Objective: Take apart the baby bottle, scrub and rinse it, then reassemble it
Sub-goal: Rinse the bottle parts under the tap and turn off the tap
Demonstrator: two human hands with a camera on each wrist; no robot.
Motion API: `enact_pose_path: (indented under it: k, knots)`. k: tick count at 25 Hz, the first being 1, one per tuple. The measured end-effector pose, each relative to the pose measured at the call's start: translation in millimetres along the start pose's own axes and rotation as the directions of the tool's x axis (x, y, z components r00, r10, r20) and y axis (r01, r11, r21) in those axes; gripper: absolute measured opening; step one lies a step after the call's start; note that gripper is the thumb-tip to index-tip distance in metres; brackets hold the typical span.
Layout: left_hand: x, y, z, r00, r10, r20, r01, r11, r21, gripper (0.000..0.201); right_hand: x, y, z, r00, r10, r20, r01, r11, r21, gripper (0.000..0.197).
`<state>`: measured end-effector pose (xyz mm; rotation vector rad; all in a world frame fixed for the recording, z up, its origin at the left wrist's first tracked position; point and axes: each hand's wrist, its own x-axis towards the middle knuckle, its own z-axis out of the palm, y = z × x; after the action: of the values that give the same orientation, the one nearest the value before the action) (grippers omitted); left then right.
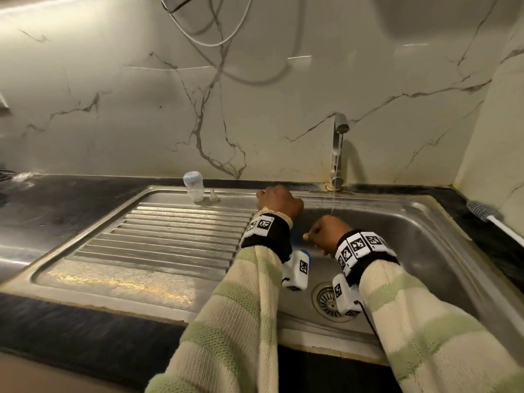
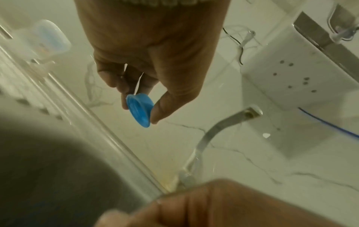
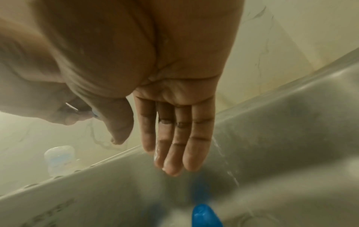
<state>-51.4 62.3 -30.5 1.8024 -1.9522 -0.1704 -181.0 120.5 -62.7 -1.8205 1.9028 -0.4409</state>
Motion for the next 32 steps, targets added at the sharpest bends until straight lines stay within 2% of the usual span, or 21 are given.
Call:
enact_pose_path:
  k: [3, 6, 8, 10, 13, 15, 17, 20, 22, 25, 29, 32]
  knots:
    - [25.8, -31.8, -29.1, 0.992, -0.121, 0.022, 0.121, 0.993, 0.001, 0.035, 6.9, -27.3, 20.5, 1.000, -0.020, -0.010, 0.020, 0.998, 0.062, 0.028]
    - [58.0, -74.9, -53.9, 0.974, -0.204, 0.093, 0.199, 0.978, 0.067, 0.044, 22.2, -47.4, 36.7, 0.997, -0.049, -0.055, 0.051, 0.998, 0.028, 0.029]
    - [76.4, -96.3, -67.0, 0.964, -0.231, 0.132, 0.207, 0.962, 0.177, 0.045, 30.2, -48.4, 41.9, 0.995, -0.087, -0.043, 0.086, 0.996, -0.030, 0.031]
    - [99.7, -114.5, -68.4, 0.954, -0.248, 0.168, 0.202, 0.946, 0.254, 0.038, 40.9, -39.4, 43.9, 0.995, -0.089, -0.052, 0.085, 0.994, -0.064, 0.031]
    - [136.3, -135.1, -53.6, 0.934, -0.293, 0.205, 0.208, 0.911, 0.356, 0.042, 52.6, -24.0, 47.3, 0.996, -0.063, -0.061, 0.058, 0.995, -0.083, 0.033]
    - [156.5, -145.7, -38.8, 0.937, -0.273, 0.217, 0.171, 0.902, 0.397, 0.038, 56.5, -19.6, 49.2, 0.996, -0.058, -0.063, 0.053, 0.995, -0.083, 0.033]
    - [158.0, -145.1, -30.7, 0.942, -0.253, 0.220, 0.141, 0.895, 0.424, 0.033, 57.1, -17.4, 50.2, 0.997, -0.053, -0.053, 0.048, 0.996, -0.081, 0.033]
    - [146.0, -148.9, -28.0, 0.968, -0.197, 0.157, 0.116, 0.902, 0.416, 0.021, 56.3, -20.1, 52.1, 0.998, -0.056, -0.039, 0.052, 0.994, -0.100, 0.033]
    - [147.1, -154.6, -21.4, 0.975, -0.183, 0.123, 0.124, 0.915, 0.384, 0.030, 55.6, -21.5, 52.6, 0.997, -0.063, -0.038, 0.059, 0.993, -0.106, 0.032]
    - [147.3, -153.0, -24.1, 0.968, -0.196, 0.154, 0.116, 0.902, 0.416, 0.021, 56.3, -21.5, 53.5, 0.998, -0.059, -0.017, 0.057, 0.993, -0.104, 0.032]
    - [166.3, -150.1, -33.7, 0.940, -0.259, 0.224, 0.139, 0.885, 0.444, 0.038, 58.0, -18.9, 53.3, 0.999, -0.042, -0.020, 0.040, 0.994, -0.103, 0.033]
    - [172.8, -134.9, -53.4, 0.957, -0.238, 0.166, 0.153, 0.900, 0.408, 0.047, 59.1, -14.7, 46.9, 0.999, 0.017, -0.047, -0.021, 0.996, -0.082, 0.031]
